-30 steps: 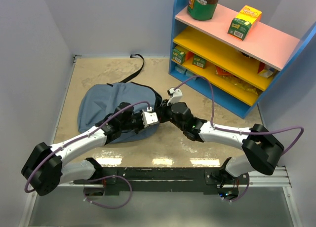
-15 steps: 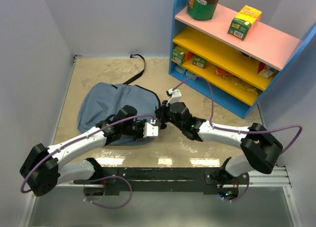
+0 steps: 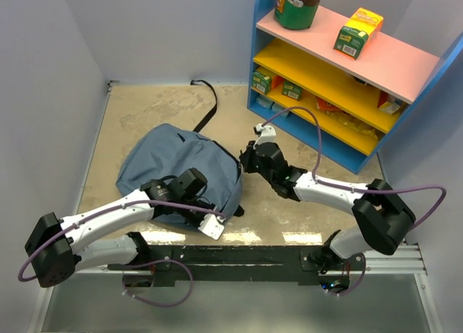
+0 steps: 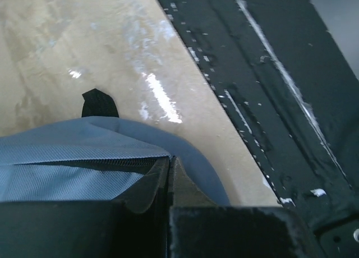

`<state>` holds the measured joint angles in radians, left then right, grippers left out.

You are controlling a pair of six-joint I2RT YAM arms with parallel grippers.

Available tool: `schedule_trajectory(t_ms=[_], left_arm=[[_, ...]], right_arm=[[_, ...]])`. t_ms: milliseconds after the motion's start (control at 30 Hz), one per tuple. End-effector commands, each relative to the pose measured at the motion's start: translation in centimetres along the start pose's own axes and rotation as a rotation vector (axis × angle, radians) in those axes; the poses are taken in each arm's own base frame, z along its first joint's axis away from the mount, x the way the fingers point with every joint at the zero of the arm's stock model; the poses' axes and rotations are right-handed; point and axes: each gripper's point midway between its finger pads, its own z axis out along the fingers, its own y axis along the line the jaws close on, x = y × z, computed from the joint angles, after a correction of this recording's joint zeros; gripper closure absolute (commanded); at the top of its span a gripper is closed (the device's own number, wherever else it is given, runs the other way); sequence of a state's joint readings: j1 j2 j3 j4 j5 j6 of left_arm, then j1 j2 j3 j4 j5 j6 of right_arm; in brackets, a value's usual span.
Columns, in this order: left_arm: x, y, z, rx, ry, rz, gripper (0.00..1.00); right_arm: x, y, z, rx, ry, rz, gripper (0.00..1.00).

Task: Pack the student bag
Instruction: Zip the student bag at the center of the board.

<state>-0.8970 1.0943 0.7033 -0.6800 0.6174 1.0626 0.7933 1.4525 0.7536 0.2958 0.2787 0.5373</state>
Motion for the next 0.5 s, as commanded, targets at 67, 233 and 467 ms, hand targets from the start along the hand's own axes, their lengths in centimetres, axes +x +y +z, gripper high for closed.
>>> schedule_trajectory(t_ms=[67,233,467], left_arm=[[-1.6,-6.1,-0.1,0.261,-0.045,0.116,1.0],[-2.0,-6.4,0.0,0.292,-0.034,0.167,1.0],[-2.3,-6.9,0.3,0.334,-0.017,0.235,1.0]], right_arm=[[-6.2,1.1,1.2,-0.022,-0.14,-0.012,1.0],[-7.0,3.2,3.4,-0.081,-0.13,-0.045,1.0],[-7.2,4.3,7.0,-0.082,-0.12,-0.062,1.0]])
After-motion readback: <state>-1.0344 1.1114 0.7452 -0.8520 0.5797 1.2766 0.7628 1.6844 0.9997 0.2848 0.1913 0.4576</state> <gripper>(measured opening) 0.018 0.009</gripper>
